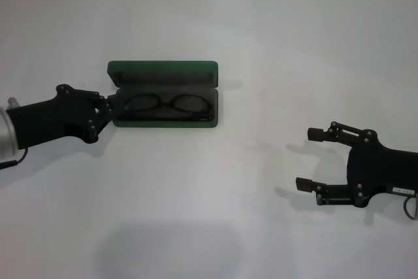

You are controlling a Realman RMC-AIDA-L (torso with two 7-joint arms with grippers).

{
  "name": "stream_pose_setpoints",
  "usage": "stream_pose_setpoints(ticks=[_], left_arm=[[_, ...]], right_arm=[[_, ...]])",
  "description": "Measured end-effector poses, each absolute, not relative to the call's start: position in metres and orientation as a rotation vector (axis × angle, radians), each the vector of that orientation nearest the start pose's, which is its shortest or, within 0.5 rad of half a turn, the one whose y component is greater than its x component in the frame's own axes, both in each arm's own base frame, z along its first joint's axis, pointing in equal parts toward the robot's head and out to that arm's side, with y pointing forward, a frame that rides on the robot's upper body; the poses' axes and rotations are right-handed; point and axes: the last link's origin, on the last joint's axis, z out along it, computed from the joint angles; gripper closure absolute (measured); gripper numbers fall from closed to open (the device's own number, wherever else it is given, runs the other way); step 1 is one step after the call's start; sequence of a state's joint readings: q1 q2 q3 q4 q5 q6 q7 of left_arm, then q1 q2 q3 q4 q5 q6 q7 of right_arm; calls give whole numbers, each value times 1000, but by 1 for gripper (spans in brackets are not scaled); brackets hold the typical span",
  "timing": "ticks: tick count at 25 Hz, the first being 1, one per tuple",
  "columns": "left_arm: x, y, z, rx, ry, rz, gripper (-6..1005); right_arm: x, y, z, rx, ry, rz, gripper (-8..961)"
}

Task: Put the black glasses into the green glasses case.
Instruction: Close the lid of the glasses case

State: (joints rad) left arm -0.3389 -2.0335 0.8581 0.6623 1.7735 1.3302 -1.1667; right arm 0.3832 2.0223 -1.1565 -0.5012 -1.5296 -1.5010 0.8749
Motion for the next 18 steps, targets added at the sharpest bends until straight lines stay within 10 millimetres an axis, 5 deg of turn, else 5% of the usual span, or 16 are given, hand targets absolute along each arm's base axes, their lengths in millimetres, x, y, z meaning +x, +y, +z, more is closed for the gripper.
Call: stream_pose_setpoints(ticks=[6, 18], left_arm=[[-303, 309, 35, -2481, -827, -730, 931], [-245, 349, 43, -2369, -1040, -656, 929]], right_arm=[[280, 287, -33, -2728, 166, 746, 76], [282, 290, -34, -2716, 173, 717, 76]])
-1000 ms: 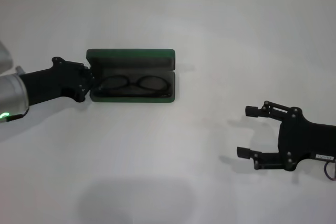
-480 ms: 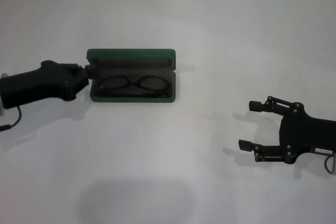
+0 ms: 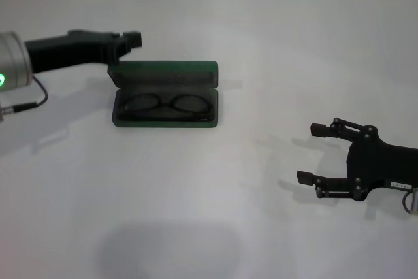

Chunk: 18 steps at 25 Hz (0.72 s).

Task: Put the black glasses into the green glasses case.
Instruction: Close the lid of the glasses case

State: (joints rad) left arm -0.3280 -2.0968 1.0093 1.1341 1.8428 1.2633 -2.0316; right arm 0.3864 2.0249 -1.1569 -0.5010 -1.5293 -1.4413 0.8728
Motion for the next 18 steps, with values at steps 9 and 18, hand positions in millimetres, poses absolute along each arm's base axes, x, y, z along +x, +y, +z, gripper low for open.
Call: stream_pose_setpoints(ticks=[9, 18], left_arm=[[-214, 378, 24, -2230, -1126, -427, 928], [-207, 381, 6, -2160, -1117, -351, 927]], right_arm=[[284, 293, -34, -2706, 176, 693, 76], [284, 295, -34, -2701, 176, 681, 76]])
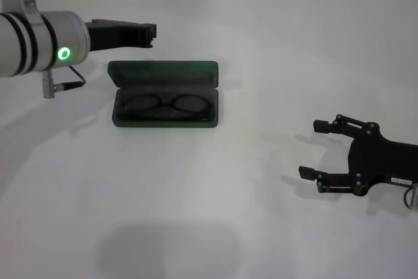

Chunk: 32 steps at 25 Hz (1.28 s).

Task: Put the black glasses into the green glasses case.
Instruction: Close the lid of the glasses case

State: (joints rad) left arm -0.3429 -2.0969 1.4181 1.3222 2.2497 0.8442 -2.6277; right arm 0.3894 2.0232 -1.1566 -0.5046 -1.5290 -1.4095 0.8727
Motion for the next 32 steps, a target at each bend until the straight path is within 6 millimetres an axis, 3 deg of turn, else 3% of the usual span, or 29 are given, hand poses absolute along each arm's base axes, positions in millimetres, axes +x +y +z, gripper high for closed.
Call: stream_pose_setpoints(ticks=[13, 32], left_arm=[[-229, 386, -15, -2077, -1156, -335, 925], [-235, 387, -22, -2070, -1178, -317, 922]], right_arm=[[284, 298, -33, -2684, 180, 683, 76], [285, 299, -33, -2680, 185, 670, 76]])
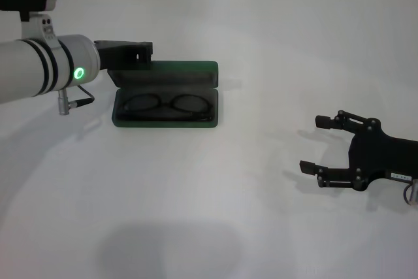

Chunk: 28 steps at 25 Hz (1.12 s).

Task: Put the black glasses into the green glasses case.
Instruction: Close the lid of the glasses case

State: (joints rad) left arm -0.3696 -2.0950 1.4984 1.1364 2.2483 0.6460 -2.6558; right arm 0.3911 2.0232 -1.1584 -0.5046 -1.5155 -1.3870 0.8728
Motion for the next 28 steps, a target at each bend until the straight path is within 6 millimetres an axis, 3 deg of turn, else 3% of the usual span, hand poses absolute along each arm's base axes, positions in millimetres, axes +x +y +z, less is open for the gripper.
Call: stream_pose_setpoints(ticks=[28], left_arm=[[-242, 377, -30, -2104, -1140, -314, 918]], right_arm=[[285, 299, -33, -2681, 185, 669, 76]])
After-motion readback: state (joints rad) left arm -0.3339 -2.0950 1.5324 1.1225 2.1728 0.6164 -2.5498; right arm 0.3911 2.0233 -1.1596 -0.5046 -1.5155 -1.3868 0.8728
